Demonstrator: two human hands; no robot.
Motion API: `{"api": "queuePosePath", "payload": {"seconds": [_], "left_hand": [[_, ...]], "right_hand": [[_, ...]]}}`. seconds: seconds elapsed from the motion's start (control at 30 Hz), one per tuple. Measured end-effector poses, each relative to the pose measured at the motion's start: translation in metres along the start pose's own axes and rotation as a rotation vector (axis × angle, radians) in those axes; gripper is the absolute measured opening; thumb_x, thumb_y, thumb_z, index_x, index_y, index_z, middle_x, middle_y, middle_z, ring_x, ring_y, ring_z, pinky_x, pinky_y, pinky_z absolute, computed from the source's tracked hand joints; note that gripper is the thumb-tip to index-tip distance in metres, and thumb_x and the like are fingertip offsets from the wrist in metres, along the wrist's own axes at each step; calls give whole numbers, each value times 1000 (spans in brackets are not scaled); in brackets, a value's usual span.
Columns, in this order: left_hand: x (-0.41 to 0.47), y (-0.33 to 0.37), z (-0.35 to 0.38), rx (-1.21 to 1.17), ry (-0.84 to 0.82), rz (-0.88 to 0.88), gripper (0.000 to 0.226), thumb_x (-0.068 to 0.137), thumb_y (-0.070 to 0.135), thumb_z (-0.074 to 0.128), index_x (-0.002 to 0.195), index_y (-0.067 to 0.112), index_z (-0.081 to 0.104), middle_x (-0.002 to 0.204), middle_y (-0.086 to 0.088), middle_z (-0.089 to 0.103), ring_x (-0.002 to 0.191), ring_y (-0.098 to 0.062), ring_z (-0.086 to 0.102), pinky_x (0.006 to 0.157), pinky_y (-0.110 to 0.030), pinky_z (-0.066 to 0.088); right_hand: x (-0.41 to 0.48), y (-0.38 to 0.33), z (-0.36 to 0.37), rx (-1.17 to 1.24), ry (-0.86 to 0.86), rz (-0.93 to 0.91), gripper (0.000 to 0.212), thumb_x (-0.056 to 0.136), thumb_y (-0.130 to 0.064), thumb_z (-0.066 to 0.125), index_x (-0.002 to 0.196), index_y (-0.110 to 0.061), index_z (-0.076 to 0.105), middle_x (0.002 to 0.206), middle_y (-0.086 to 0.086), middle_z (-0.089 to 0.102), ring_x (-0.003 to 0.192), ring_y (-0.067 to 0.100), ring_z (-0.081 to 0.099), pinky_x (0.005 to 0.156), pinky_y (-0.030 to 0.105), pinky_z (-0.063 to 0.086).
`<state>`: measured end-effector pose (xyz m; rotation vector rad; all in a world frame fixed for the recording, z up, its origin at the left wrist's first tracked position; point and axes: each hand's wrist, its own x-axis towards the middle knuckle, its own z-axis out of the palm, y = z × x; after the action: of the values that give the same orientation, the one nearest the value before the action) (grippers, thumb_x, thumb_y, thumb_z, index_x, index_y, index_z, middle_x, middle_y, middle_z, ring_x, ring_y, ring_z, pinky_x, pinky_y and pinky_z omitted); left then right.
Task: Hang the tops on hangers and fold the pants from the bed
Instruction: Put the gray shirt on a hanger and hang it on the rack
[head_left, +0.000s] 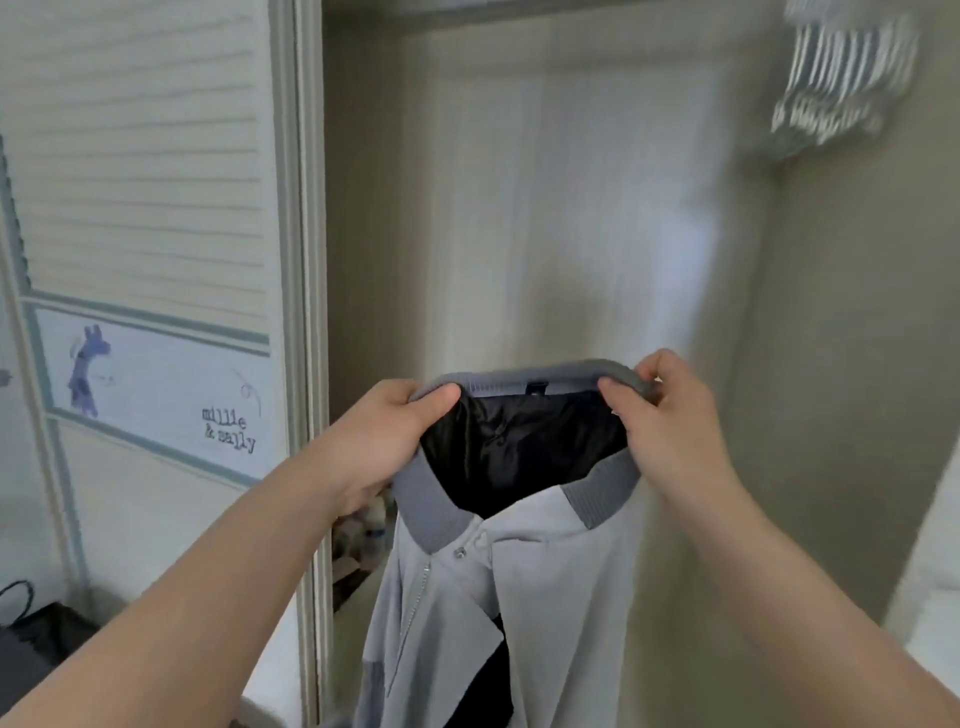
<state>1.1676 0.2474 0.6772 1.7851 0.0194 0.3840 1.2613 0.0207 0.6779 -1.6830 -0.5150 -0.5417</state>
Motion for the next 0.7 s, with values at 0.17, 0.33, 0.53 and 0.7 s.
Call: {"api": "queuePosePath", "payload": {"seconds": [0.17, 0.33, 0.53, 0.7], "left_hand": [[89, 52, -16, 141, -14, 200, 31, 100, 23, 58, 91, -6, 63, 85, -15, 63, 82, -22, 58, 79, -36, 44], [166, 115, -25, 432, -26, 327, 34, 99, 22, 57, 82, -6, 62, 75, -9, 57, 70, -19, 50, 66, -30, 39], [240, 190, -19, 564, 152, 437, 42, 101, 24, 54, 62, 13, 47, 61, -2, 47, 58, -17, 43, 51, -30, 29], [274, 236, -6, 447, 244, 525, 41, 101, 19, 53, 61, 15, 48, 62, -4, 49, 68, -27, 49, 55, -32, 33]], "right_hand": [[74, -39, -1, -231, 98, -87, 38, 92, -17, 64, 65, -17, 38, 58, -5, 39, 55, 11, 36, 50, 27, 27], [146, -87, -12, -521, 112, -182, 33, 95, -22, 63, 69, -12, 45, 71, 8, 63, 70, 24, 56, 62, 35, 41], [226, -139, -21, -887, 107, -268, 33, 92, -26, 65, 70, -18, 41, 73, 1, 56, 78, 27, 57, 64, 35, 44], [269, -166, -23, -1200, 85, -315, 26, 91, -22, 58, 75, -22, 38, 83, 0, 52, 78, 28, 53, 61, 33, 40]]}}
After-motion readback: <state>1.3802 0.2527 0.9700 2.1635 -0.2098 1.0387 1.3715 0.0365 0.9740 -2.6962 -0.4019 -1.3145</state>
